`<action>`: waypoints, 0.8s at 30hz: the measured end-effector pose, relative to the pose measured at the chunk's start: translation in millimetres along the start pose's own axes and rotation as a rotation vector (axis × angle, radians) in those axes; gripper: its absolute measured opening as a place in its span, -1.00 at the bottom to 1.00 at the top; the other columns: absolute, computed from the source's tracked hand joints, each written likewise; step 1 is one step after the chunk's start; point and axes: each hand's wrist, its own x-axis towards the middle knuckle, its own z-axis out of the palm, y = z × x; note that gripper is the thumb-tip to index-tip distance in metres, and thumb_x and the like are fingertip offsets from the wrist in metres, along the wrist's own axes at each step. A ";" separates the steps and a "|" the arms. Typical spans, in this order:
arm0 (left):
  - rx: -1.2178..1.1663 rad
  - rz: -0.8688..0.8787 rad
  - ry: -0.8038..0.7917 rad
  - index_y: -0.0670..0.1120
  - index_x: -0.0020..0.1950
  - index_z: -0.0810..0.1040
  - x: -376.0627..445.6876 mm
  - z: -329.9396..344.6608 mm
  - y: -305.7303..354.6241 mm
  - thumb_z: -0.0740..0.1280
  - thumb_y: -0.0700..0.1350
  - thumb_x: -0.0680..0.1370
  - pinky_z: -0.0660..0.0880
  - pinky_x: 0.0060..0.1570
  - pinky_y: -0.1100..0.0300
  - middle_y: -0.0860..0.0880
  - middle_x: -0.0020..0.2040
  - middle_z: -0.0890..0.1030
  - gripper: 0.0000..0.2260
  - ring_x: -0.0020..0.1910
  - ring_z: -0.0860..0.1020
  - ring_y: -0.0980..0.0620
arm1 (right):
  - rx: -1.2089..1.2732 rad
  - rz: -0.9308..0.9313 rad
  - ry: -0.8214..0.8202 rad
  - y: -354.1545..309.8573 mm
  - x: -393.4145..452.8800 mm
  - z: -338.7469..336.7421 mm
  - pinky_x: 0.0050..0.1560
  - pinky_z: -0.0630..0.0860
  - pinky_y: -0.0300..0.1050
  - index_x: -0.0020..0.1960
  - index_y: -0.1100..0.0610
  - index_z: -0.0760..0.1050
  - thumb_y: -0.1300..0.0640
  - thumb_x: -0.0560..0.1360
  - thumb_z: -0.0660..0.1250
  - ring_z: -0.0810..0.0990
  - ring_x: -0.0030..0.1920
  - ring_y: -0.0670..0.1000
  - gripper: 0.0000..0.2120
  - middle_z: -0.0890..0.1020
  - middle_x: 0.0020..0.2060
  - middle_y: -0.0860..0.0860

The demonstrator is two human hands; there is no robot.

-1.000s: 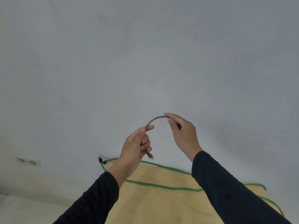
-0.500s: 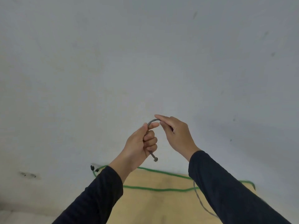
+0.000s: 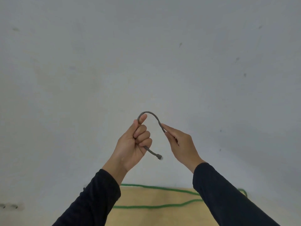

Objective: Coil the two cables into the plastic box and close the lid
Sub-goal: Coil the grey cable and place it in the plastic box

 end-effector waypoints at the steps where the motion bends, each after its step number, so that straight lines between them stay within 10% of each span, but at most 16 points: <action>1: -0.023 0.020 -0.019 -0.10 -0.01 0.54 1.6 3.7 1.2 0.06 -0.06 0.63 0.11 -0.53 0.34 0.07 -0.49 0.11 -0.72 -0.50 0.04 0.12 | -0.001 0.010 0.001 0.0 0.0 3.9 -0.07 0.37 -0.53 0.30 0.00 0.44 0.19 0.58 0.16 0.53 -0.11 -0.26 -0.68 0.65 0.01 -0.04; 8: -0.233 0.298 -0.008 -0.06 0.02 0.52 33.1 17.1 45.9 -0.02 -0.05 0.66 0.25 -0.50 0.37 0.07 -0.53 0.29 -0.68 -0.55 0.23 0.16 | -0.050 0.029 -0.173 -0.4 -26.4 34.7 0.23 0.42 -0.28 0.39 -0.04 0.31 0.09 0.60 0.11 0.52 0.18 -0.15 -0.64 0.57 0.19 -0.09; 17: 0.946 0.336 0.142 0.17 0.22 0.44 24.1 -29.1 -7.4 -0.01 0.03 0.65 0.34 -0.26 0.22 0.09 -0.32 0.56 -0.72 -0.35 0.44 0.14 | -0.150 -0.175 -0.207 -34.1 -14.3 3.2 -0.06 0.50 -0.24 0.12 0.06 0.58 0.10 0.53 0.25 0.59 -0.12 -0.14 -0.79 0.68 -0.09 -0.02; 24: 1.013 0.041 -0.139 0.10 0.13 0.55 -12.6 -23.3 -50.3 -0.01 0.09 0.61 0.28 -0.38 0.17 0.08 -0.49 0.37 -0.65 -0.46 0.28 0.09 | 0.002 0.074 -0.249 -43.0 18.6 -54.8 -0.19 0.45 -0.34 -0.08 -0.02 0.65 0.14 0.37 0.46 0.53 -0.29 -0.07 -0.86 0.63 -0.28 -0.07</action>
